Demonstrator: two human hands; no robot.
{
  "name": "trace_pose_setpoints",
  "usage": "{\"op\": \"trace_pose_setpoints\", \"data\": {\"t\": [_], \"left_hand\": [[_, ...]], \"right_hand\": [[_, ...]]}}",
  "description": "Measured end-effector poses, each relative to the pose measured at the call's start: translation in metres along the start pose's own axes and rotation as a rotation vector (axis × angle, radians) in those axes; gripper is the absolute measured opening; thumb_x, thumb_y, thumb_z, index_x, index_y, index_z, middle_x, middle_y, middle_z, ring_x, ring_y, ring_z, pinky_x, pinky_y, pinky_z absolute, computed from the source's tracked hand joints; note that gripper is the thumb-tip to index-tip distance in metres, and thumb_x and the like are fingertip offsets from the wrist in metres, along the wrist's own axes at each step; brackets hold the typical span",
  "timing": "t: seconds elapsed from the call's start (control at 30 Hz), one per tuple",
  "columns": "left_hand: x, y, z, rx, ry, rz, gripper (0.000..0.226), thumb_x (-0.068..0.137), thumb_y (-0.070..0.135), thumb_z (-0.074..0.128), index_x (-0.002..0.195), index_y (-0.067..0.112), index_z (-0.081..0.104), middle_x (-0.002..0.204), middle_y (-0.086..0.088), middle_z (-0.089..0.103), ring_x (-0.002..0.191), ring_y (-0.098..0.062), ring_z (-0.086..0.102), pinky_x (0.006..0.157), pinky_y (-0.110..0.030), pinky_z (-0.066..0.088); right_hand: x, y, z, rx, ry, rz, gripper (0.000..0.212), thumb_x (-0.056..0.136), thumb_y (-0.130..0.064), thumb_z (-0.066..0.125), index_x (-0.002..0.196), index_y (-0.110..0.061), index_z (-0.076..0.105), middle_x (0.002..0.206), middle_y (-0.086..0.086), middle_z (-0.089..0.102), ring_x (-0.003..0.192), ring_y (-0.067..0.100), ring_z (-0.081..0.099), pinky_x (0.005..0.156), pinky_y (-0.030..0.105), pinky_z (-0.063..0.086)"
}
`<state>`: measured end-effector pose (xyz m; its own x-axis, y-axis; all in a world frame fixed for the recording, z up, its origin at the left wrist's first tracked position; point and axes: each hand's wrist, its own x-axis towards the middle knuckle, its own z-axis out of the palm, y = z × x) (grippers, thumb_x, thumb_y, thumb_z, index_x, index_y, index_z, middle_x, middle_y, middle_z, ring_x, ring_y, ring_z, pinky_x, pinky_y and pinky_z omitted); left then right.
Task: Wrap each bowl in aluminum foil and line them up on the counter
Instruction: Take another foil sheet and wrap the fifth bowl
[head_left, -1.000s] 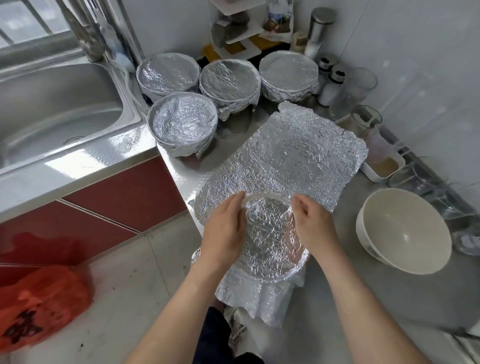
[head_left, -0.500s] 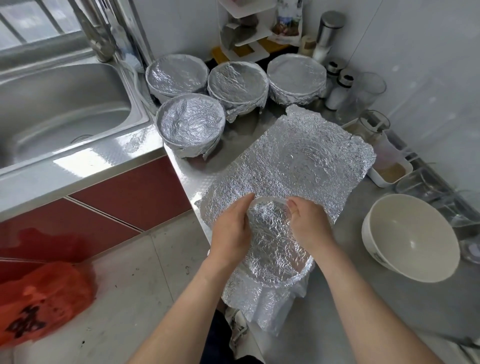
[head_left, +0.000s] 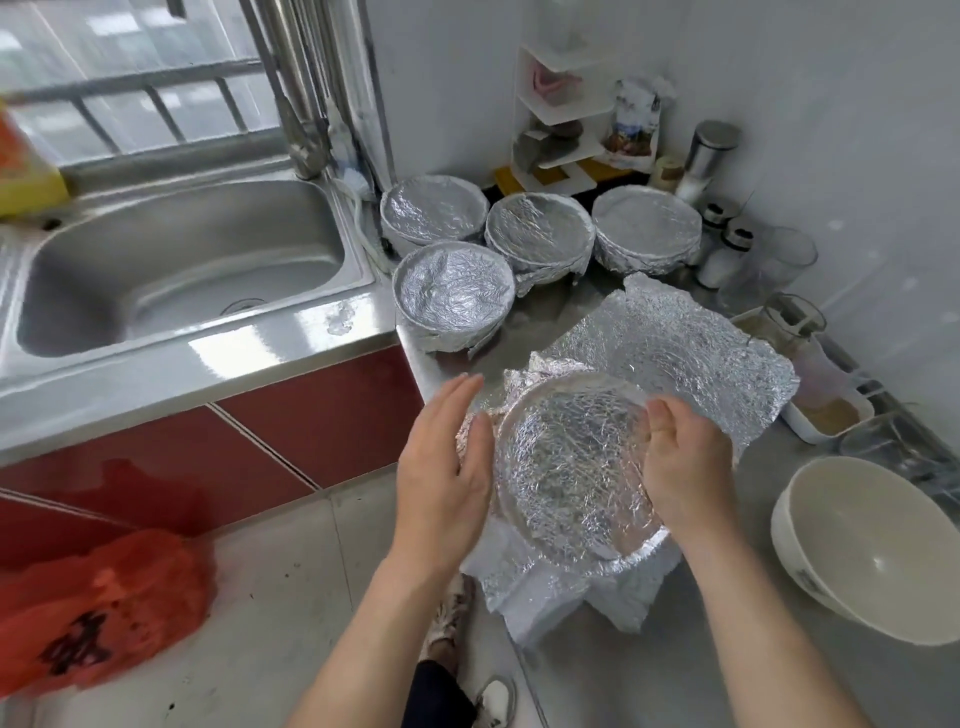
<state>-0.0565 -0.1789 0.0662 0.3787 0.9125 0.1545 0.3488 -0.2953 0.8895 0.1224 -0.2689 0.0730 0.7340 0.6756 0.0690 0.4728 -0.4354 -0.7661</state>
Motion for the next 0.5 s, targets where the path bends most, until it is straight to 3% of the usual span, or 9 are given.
{"op": "trace_pose_setpoints", "data": {"t": [0.13, 0.23, 0.33, 0.4, 0.5], "left_hand": [[0.000, -0.002, -0.046, 0.002, 0.100, -0.014, 0.031, 0.100, 0.020, 0.052, 0.130, 0.017, 0.060, 0.133, 0.004, 0.058, 0.126, -0.005, 0.049, 0.106, -0.014, 0.036], [-0.004, -0.013, -0.090, 0.040, 0.206, -0.052, 0.036, 0.098, 0.027, 0.049, 0.129, 0.013, 0.062, 0.129, 0.004, 0.061, 0.123, -0.008, 0.053, 0.107, -0.030, 0.041], [-0.009, -0.023, -0.119, 0.075, 0.278, -0.089, 0.031, 0.100, 0.025, 0.048, 0.126, 0.014, 0.063, 0.123, 0.005, 0.064, 0.115, -0.009, 0.057, 0.102, -0.035, 0.045], [-0.012, -0.029, -0.136, 0.086, 0.302, -0.123, 0.030, 0.102, 0.019, 0.048, 0.127, 0.015, 0.062, 0.122, 0.008, 0.063, 0.114, -0.008, 0.057, 0.101, -0.027, 0.044], [-0.019, -0.036, -0.149, 0.110, 0.298, -0.195, 0.032, 0.103, 0.022, 0.045, 0.132, 0.018, 0.059, 0.118, 0.021, 0.055, 0.113, 0.004, 0.050, 0.091, 0.002, 0.029]], "right_hand": [[-0.001, -0.049, 0.029, 0.114, -0.042, -0.103, 0.033, 0.103, -0.019, 0.037, 0.074, -0.011, 0.052, 0.059, 0.001, 0.046, 0.050, 0.012, 0.043, 0.040, 0.010, 0.034], [-0.009, -0.091, 0.063, 0.097, -0.084, -0.225, 0.033, 0.103, -0.022, 0.038, 0.072, -0.022, 0.049, 0.056, -0.005, 0.045, 0.051, 0.013, 0.045, 0.045, 0.026, 0.035], [-0.020, -0.117, 0.090, 0.079, -0.119, -0.287, 0.031, 0.102, -0.022, 0.039, 0.073, -0.020, 0.050, 0.056, -0.006, 0.044, 0.050, 0.010, 0.040, 0.046, 0.020, 0.029], [-0.027, -0.132, 0.105, 0.060, -0.151, -0.294, 0.032, 0.102, -0.023, 0.039, 0.074, -0.017, 0.051, 0.057, -0.004, 0.046, 0.051, 0.012, 0.041, 0.047, 0.025, 0.030], [-0.035, -0.139, 0.118, -0.009, -0.184, -0.274, 0.032, 0.103, -0.025, 0.037, 0.079, -0.017, 0.055, 0.061, 0.001, 0.052, 0.053, 0.016, 0.044, 0.047, 0.029, 0.027]]}}
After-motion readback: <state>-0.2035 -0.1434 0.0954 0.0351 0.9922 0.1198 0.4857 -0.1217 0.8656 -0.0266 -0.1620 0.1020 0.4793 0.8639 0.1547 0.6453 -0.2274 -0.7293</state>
